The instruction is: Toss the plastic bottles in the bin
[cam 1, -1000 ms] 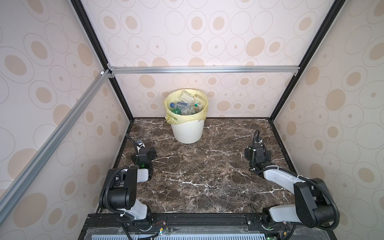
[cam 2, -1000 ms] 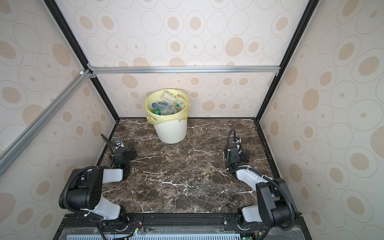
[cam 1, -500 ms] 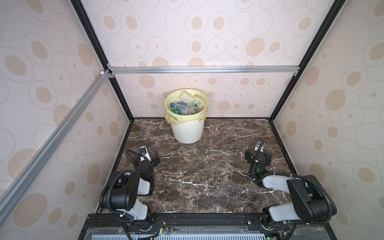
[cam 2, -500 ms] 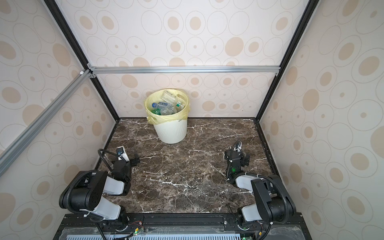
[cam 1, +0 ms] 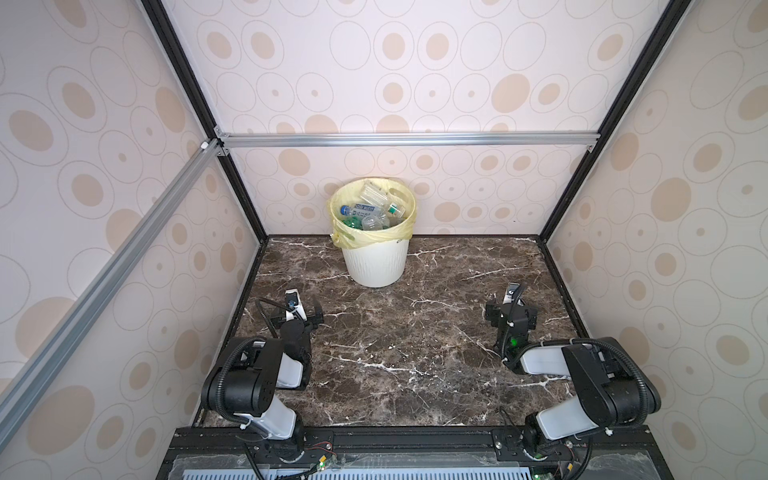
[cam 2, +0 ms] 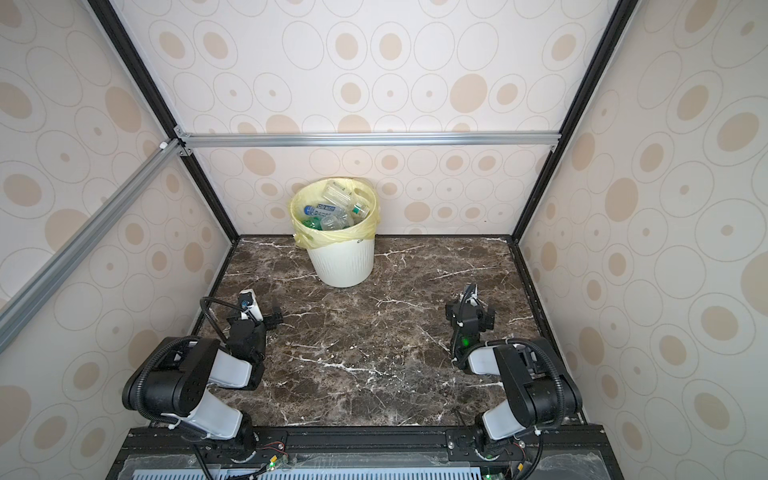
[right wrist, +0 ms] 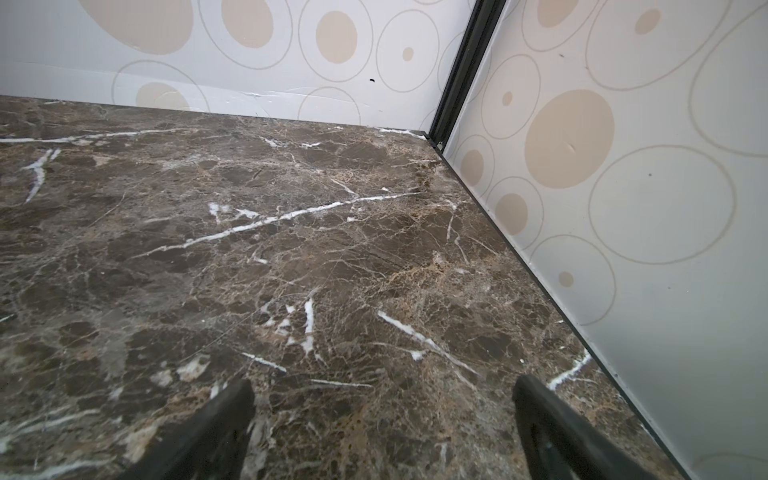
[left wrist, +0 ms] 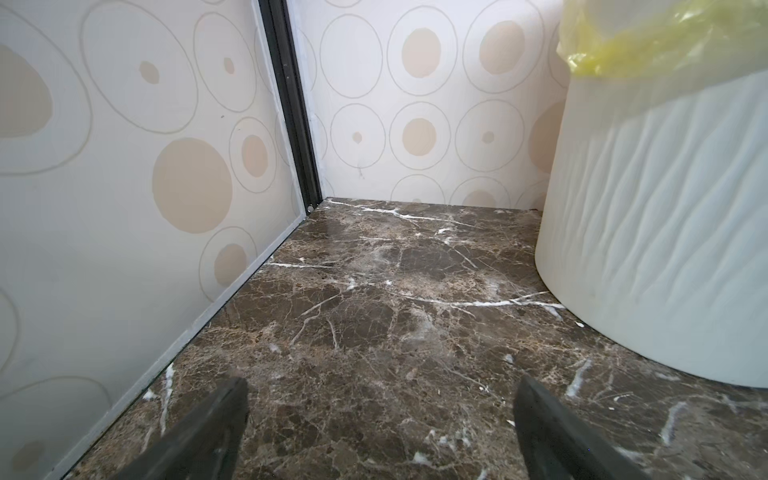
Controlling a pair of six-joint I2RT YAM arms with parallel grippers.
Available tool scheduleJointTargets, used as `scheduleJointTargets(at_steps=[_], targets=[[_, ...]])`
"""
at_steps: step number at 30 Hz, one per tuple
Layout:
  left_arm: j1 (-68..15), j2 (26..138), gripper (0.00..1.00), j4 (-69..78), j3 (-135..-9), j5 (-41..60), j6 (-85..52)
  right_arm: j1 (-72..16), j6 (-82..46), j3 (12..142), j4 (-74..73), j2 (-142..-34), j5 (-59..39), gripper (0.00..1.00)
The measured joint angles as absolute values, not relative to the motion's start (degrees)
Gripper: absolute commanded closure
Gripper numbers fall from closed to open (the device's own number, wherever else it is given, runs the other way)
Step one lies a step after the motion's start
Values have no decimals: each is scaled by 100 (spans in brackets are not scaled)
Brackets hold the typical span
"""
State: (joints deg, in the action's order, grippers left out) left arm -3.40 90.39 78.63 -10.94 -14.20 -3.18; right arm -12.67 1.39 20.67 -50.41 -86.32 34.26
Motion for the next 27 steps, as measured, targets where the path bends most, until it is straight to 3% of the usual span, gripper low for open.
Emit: scheduleJointTargets(at_steps=[7,10,17,27], targets=[[-355,9041,1,7865,-1094,-1452,-274,-1234,248,1535,-5946,-8650,2908,0],[-355,9041,1,7865,-1096,-1455,-270,-1186,414,1253,-6654,-9194,2587,0],[-360,9043,1,7865,-1098,-1459,-263,-760,174,2189,-5524,-8978,2198,0],[-370,9043,1,7867,-1098,-1490,-250,-670,23,2261,-5092,-8912,2023,0]])
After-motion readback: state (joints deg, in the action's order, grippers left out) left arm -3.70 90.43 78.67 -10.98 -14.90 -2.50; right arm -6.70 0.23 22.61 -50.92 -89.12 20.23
